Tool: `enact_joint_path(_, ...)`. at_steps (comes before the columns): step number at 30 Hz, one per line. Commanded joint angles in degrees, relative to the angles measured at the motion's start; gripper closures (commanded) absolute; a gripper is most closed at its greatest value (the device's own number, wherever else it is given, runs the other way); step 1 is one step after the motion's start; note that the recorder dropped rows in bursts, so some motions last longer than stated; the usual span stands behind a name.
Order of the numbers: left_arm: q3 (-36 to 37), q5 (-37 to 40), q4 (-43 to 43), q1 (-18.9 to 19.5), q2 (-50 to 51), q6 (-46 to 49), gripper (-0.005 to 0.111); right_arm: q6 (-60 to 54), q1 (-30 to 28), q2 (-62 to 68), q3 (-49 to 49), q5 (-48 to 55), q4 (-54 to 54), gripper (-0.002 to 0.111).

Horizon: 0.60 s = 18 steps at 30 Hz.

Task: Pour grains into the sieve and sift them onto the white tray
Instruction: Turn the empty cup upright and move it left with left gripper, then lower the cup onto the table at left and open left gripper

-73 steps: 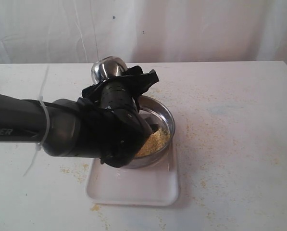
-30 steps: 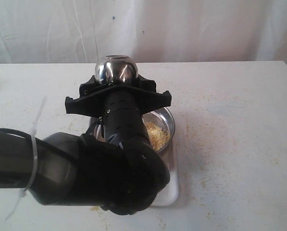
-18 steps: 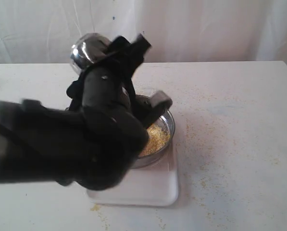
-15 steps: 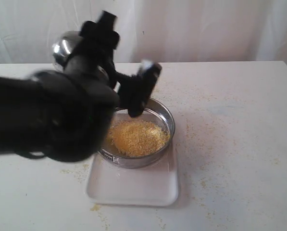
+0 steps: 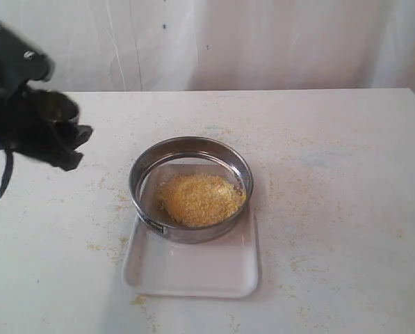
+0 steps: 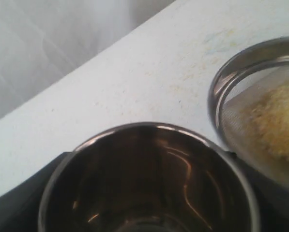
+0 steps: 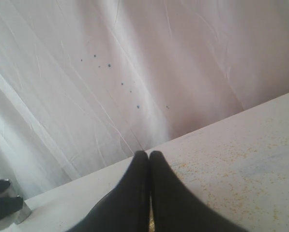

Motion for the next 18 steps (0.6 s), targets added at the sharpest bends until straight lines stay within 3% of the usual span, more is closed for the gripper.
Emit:
enact_joint_path(1, 8.9, -16.0, -5.9, 11.3, 1.2, 4.1, 0.107, -0.1, 0.0, -0.4, 0.3, -0.5, -0.1, 0.108)
enact_joint_path(7, 15.0, -36.2, -16.9, 20.2, 7.4, 13.2, 0.107, -0.1, 0.0, -0.4, 0.3, -0.5, -0.1, 0.108)
enact_joint_path(18, 13.9, -53.8, -23.4, 20.8, 25.7, 20.4, 0.107, -0.1, 0.0, -0.4, 0.3, -0.5, -0.1, 0.108)
